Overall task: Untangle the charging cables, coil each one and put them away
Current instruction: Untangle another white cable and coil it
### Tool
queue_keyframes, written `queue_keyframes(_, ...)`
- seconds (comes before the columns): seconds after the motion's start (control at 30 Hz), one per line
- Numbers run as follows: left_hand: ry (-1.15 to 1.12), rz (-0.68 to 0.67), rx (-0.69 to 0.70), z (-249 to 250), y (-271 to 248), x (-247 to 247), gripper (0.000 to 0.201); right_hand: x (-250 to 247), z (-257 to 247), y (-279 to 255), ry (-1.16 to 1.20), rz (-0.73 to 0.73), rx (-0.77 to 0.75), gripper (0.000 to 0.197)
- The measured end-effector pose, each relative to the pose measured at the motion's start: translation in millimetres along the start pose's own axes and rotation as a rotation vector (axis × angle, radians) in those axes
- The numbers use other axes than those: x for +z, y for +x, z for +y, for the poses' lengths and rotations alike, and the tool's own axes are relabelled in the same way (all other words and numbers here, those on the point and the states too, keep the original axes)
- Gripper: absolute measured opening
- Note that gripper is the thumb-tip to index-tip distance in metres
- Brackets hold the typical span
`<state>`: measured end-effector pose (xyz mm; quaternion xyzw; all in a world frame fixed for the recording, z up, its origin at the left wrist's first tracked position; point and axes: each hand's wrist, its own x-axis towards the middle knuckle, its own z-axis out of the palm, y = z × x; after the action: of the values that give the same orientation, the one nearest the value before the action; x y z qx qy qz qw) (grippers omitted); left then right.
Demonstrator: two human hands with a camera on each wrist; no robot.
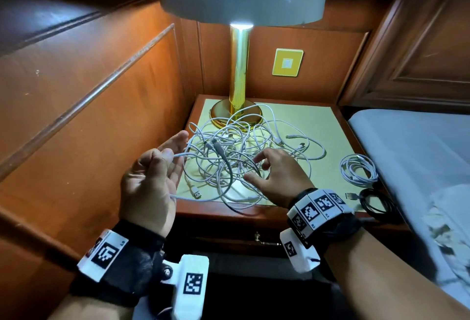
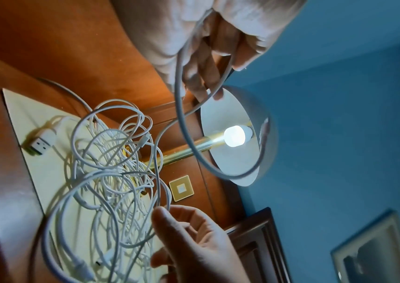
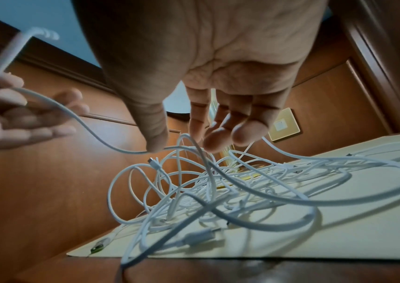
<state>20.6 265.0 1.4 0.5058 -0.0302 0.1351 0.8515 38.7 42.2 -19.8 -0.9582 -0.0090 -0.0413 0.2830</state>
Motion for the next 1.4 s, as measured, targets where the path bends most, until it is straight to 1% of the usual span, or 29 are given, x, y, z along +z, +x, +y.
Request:
queue_keyframes(0.07,-0.038,-0.002,0.005,2.2,-0.4,2.8,0.053,3.5,-0.8,0.7,-0.003,0.015,-0.019,0.033)
queue_keyframes(0.17,0.001,0.030,0.045,2.8,-1.8,5.0,0.047,7.5,-0.2,5.2,0.003,0.054,-0.047,0.018)
queue_keyframes(0.23,0.107,0.044,0.108,0.5,-0.2,1.6,0.045,7.4,-0.5,8.3,-0.004,0.074,-0.059,0.012)
queue_keyframes(0.27,0.203,0.035,0.162,-2.1,1.2,-1.9,0.047,6.5,-0.5,9.7,0.009,0.071,-0.057,0.011)
queue_keyframes(0.33,0.423,0.008,0.261,-5.0,3.7,-9.4,0.045,2.9,0.5,11.2,0.064,0.064,-0.039,0.010)
queue_keyframes(0.4,0.570,-0.004,0.313,-5.0,4.3,-14.8,0.046,-2.8,3.8,12.5,0.139,0.082,0.022,0.008)
queue_keyframes(0.47,0.622,0.009,0.343,-4.8,4.5,-17.7,0.051,-8.7,10.8,14.3,0.176,0.138,0.125,0.013)
queue_keyframes(0.53,0.639,0.018,0.369,-3.9,4.7,-18.1,0.053,-12.5,18.3,15.8,0.139,0.189,0.203,0.020)
queue_keyframes(0.63,0.650,0.014,0.377,-1.5,3.6,-16.8,0.054,-11.3,21.8,14.4,0.024,0.202,0.197,0.023)
queue_keyframes(0.7,0.649,0.012,0.384,-1.0,3.1,-15.7,0.053,-8.1,18.1,12.0,-0.040,0.178,0.149,0.025)
queue_keyframes(0.8,0.593,0.001,0.400,-1.2,3.9,-15.0,0.048,-5.4,9.6,10.2,-0.138,0.109,0.026,0.022)
queue_keyframes(0.9,0.540,0.002,0.394,-1.2,2.8,-14.3,0.043,1.3,4.5,5.7,-0.108,-0.093,-0.065,0.012)
queue_keyframes(0.93,0.513,0.004,0.391,-0.3,2.2,-12.5,0.041,4.1,3.7,4.3,-0.107,-0.159,-0.061,0.016)
queue_keyframes(0.97,0.489,0.007,0.389,0.6,1.7,-11.1,0.040,6.9,4.2,3.5,-0.123,-0.203,-0.048,0.023)
queue_keyframes(1.0,0.474,0.011,0.390,1.0,1.6,-9.7,0.040,9.8,5.4,3.7,-0.151,-0.226,-0.028,0.029)
queue_keyframes(1.03,0.464,0.016,0.389,1.5,1.5,-9.1,0.040,12.0,7.1,5.0,-0.179,-0.220,-0.014,0.029)
queue_keyframes(1.1,0.454,0.019,0.375,0.6,1.9,-10.6,0.041,12.2,8.4,8.6,-0.193,-0.147,-0.008,0.018)
queue_keyframes(1.17,0.543,0.023,0.338,-4.0,3.7,-15.5,0.038,9.6,8.0,12.2,-0.142,-0.006,-0.037,0.014)
queue_keyframes(1.23,0.657,0.022,0.293,-11.5,5.5,-16.4,0.032,5.0,3.4,14.1,-0.051,0.149,-0.117,0.012)
queue_keyframes(1.27,0.663,0.014,0.258,-15.2,5.1,-15.0,0.031,3.7,-0.5,13.9,0.002,0.202,-0.177,0.011)
queue_keyframes(1.33,0.660,-0.053,0.192,-22.5,4.5,-12.0,0.036,1.5,-11.6,9.6,0.093,0.262,-0.326,0.011)
queue_keyframes(1.4,0.754,-0.199,0.179,-25.6,2.8,-9.9,0.049,0.9,-23.0,2.8,0.139,0.309,-0.464,0.012)
